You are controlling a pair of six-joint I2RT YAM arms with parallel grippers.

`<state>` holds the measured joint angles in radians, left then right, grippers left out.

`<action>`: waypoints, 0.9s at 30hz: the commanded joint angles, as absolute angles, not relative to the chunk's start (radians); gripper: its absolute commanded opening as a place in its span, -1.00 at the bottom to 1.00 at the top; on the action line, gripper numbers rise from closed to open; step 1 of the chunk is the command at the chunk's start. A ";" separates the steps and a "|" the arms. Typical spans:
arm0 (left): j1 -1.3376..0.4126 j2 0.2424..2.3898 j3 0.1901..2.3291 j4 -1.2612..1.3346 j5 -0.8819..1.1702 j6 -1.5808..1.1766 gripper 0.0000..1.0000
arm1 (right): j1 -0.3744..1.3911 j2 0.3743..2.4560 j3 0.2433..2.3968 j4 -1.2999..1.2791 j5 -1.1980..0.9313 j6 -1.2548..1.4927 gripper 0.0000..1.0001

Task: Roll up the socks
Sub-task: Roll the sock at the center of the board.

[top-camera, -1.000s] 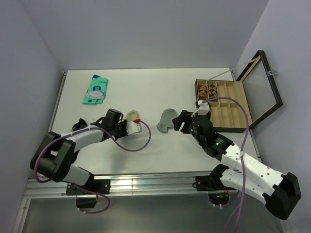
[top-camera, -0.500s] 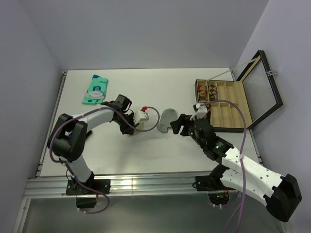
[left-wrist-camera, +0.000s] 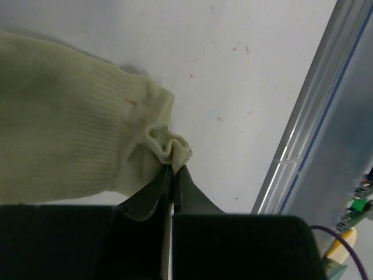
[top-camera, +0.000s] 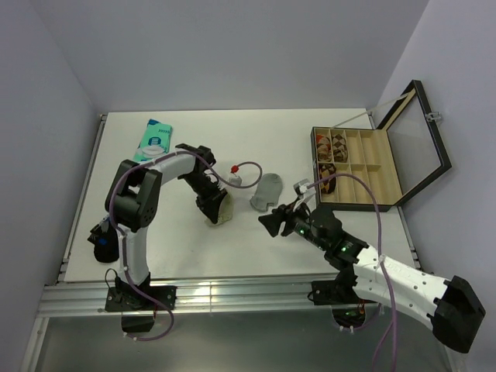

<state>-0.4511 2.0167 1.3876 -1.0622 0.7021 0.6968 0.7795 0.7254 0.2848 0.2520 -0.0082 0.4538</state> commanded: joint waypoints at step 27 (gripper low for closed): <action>-0.356 2.258 1.490 -1.371 0.847 0.742 -0.93 | 1.115 1.612 0.678 0.569 0.087 0.147 0.30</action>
